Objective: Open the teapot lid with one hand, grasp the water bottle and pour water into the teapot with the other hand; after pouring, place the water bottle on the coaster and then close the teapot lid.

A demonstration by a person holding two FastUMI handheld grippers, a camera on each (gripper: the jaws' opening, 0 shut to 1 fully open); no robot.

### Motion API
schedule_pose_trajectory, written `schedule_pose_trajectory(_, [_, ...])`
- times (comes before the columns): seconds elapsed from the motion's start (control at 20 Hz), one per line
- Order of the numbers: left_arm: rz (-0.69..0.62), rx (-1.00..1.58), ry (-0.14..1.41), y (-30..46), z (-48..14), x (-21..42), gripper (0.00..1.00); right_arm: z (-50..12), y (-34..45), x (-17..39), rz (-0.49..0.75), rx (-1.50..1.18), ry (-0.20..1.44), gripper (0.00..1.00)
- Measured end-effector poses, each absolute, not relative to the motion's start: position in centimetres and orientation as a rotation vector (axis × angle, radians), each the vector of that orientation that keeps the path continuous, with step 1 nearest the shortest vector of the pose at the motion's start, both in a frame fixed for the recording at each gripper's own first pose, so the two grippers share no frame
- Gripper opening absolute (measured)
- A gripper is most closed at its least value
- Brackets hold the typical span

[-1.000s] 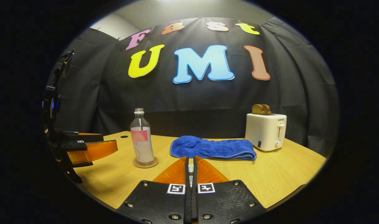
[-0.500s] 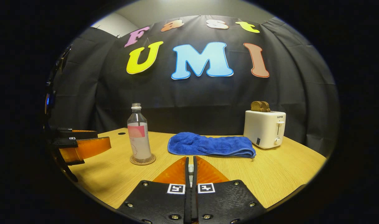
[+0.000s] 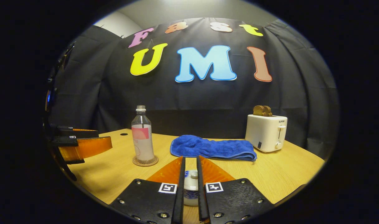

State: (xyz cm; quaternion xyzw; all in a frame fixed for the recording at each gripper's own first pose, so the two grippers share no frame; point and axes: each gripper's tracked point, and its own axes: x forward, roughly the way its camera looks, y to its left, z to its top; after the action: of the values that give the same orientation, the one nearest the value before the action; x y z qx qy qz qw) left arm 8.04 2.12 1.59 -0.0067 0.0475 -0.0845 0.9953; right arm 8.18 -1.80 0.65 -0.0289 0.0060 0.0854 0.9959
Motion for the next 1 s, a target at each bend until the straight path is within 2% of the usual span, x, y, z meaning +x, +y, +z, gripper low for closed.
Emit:
schedule_pose_trajectory(0.5, [-0.068,-0.01,0.008,4.8,3.6,4.5,1.0,3.5,-1.0,3.9,0.138,-0.122,-0.071,0.19])
schedule_pose_trajectory(1.0, [-0.069,-0.084,0.057,5.2,0.8,0.4,1.0,4.1,-0.8,-0.9,0.103,-0.081,-0.096,0.19])
